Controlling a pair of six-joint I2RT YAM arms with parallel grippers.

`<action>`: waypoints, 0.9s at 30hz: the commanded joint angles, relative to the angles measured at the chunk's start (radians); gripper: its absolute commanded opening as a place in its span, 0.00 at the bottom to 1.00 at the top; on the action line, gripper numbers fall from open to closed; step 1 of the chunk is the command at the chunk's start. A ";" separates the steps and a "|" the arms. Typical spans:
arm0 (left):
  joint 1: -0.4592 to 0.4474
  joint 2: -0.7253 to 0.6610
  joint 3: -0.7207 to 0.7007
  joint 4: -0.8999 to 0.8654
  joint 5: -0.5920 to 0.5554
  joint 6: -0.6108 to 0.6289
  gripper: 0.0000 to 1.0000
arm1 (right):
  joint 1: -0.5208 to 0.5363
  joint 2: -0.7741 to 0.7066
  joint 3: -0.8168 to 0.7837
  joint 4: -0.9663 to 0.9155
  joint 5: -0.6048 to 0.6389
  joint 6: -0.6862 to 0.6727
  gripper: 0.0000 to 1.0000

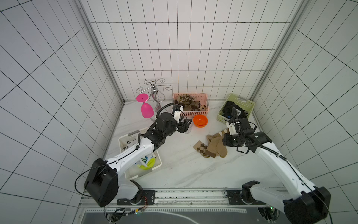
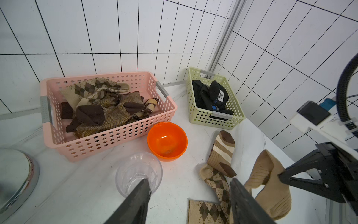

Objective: Sort the socks into the basket by color
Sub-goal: Pick up the sock at the center of the board, then place the sock in the bin.

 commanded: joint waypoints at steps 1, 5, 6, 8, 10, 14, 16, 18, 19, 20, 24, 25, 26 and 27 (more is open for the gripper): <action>-0.006 -0.035 -0.013 -0.004 -0.018 -0.005 0.66 | 0.013 -0.020 0.133 0.031 -0.006 -0.033 0.00; -0.007 -0.051 -0.023 -0.008 -0.027 -0.004 0.66 | 0.017 0.003 0.201 0.078 -0.025 -0.046 0.00; -0.007 -0.056 -0.024 -0.010 -0.028 -0.003 0.66 | 0.019 0.016 0.223 0.093 -0.031 -0.051 0.00; -0.006 -0.065 -0.028 -0.017 -0.032 -0.003 0.66 | 0.018 0.046 0.269 0.117 -0.033 -0.062 0.00; -0.006 -0.078 -0.035 -0.024 -0.036 -0.002 0.66 | 0.022 0.084 0.323 0.145 -0.033 -0.079 0.00; -0.006 -0.109 -0.050 -0.042 -0.051 0.001 0.66 | 0.022 0.169 0.438 0.191 -0.032 -0.110 0.00; -0.007 -0.126 -0.055 -0.054 -0.059 0.003 0.66 | 0.023 0.222 0.503 0.221 -0.032 -0.121 0.00; -0.007 -0.145 -0.059 -0.065 -0.066 0.008 0.66 | 0.022 0.280 0.568 0.239 -0.033 -0.135 0.00; -0.007 -0.154 -0.062 -0.073 -0.070 0.007 0.66 | 0.023 0.312 0.602 0.248 -0.032 -0.139 0.00; -0.006 -0.164 -0.065 -0.079 -0.073 0.008 0.66 | 0.023 0.345 0.637 0.256 -0.030 -0.143 0.00; -0.007 -0.208 -0.089 -0.095 -0.078 0.002 0.66 | 0.023 0.459 0.728 0.330 -0.028 -0.154 0.00; -0.007 -0.220 -0.095 -0.100 -0.079 -0.001 0.66 | 0.023 0.498 0.762 0.336 -0.027 -0.156 0.00; -0.007 -0.227 -0.098 -0.106 -0.079 0.000 0.66 | 0.023 0.532 0.792 0.341 -0.027 -0.159 0.00; -0.007 -0.235 -0.103 -0.113 -0.079 0.000 0.66 | 0.022 0.568 0.822 0.344 -0.020 -0.160 0.00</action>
